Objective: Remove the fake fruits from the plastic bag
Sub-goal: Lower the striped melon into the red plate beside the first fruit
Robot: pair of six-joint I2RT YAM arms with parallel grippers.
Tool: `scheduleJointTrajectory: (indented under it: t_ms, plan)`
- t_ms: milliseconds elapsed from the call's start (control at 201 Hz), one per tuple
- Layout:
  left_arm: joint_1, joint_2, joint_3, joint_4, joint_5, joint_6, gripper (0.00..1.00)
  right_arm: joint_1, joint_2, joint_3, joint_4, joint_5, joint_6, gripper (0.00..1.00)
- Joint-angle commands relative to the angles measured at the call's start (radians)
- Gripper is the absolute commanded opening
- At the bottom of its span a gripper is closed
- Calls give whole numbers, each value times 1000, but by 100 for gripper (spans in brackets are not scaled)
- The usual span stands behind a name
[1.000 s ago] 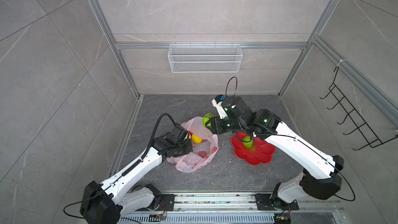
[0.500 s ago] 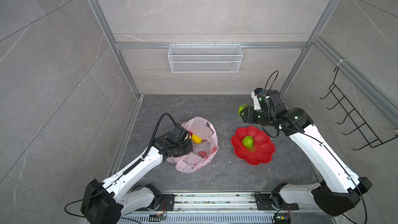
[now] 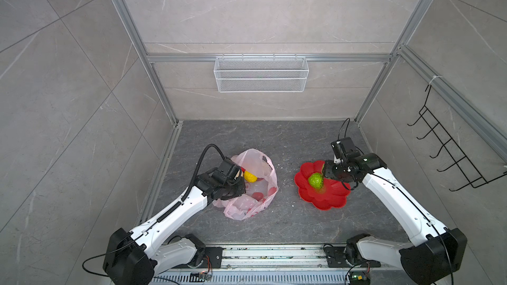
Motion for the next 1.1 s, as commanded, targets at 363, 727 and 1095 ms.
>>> scheduleJointTrajectory:
  t_ms: [363, 727, 1095]
  plan:
    - [-2, 12, 27, 20, 17, 25, 0, -48, 54, -111, 35, 63, 8, 35]
    - [-2, 16, 22, 19, 19, 20, 0, -103, 171, -135, 101, 48, -16, 35]
    - [-1, 15, 18, 9, 14, 18, 0, -130, 263, -160, 160, 18, -32, 37]
